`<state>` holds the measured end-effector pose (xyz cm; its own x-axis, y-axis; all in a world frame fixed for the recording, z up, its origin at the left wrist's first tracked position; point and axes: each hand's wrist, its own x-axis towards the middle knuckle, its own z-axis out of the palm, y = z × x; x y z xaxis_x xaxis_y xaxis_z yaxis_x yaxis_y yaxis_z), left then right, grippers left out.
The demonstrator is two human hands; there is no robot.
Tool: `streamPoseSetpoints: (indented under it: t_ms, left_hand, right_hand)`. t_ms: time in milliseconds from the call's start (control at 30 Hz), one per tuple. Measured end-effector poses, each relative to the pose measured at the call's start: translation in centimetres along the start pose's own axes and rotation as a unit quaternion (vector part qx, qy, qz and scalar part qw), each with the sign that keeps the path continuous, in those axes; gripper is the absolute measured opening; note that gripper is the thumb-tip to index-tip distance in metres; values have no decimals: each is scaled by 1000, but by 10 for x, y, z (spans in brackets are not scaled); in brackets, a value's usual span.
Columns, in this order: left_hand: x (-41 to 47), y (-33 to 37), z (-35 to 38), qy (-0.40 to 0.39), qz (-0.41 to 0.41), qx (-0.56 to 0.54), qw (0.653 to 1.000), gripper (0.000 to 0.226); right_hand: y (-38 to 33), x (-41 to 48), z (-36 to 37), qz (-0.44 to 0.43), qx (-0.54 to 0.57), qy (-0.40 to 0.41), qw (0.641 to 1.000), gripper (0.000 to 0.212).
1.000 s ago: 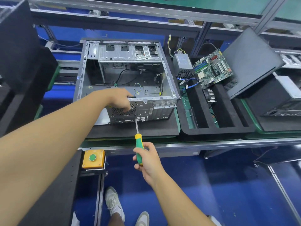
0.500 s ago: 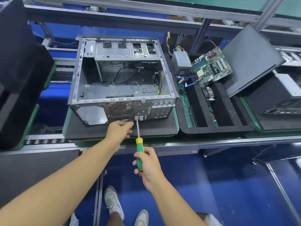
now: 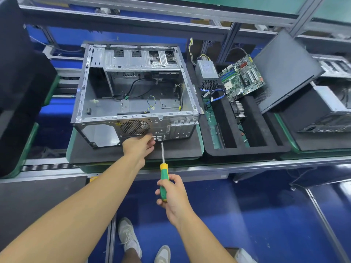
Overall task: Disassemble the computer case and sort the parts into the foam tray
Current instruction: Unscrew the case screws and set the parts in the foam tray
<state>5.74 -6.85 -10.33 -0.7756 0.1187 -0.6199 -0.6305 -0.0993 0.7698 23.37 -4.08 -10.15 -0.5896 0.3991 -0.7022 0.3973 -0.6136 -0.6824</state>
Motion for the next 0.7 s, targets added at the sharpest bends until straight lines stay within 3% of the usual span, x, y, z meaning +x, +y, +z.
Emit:
streamPoseSetpoints:
  t_ms: [100,400,700]
  left_hand:
    - [0,0,3,5,4,15,1000,3]
    - [-4,0,14,15,-66,3,998,23]
    - [-21,-9,19,-136,-87,115,980,27]
  right_hand:
    - [1,1,3,1,3,-2,1000,27]
    - [1,1,-2,3,3,7,1000,27]
    - [-28,8,-14,-65,45,22,997,26]
